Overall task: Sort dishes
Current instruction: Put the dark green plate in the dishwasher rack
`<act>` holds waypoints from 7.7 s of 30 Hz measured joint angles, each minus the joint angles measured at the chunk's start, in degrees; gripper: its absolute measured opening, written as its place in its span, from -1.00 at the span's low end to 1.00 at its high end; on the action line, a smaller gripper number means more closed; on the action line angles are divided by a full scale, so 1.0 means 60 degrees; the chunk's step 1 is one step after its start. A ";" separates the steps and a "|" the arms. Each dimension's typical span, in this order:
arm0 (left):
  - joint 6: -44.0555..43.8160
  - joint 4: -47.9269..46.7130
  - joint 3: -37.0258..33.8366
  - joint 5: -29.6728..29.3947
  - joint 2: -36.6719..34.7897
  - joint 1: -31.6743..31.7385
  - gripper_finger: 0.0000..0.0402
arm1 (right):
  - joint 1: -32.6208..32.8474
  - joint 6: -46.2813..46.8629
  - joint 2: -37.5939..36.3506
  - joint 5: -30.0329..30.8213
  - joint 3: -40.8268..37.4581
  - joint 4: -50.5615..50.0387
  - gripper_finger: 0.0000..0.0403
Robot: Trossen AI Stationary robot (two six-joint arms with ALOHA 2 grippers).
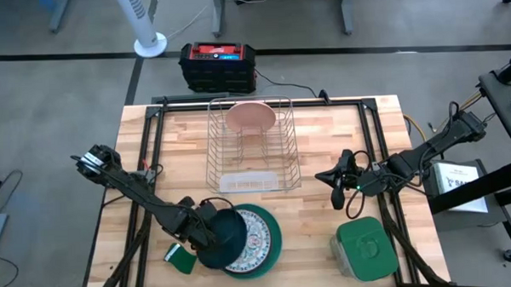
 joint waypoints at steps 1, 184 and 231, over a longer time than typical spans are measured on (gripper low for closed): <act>0.0000 -0.0033 0.0003 0.0006 -0.0059 0.0000 -0.61 | -0.0001 0.0000 0.0000 0.0002 0.0000 0.0000 -1.00; 2.0577 1.0019 0.1190 -0.3674 -0.0691 0.9044 -1.00 | -0.9679 -0.6971 -0.0481 -0.5920 0.0346 0.2102 -1.00; 2.0036 1.0656 0.0852 -0.5900 -0.0476 0.8136 -1.00 | -1.0469 -0.7209 -0.0481 -0.5576 0.0124 0.2065 -1.00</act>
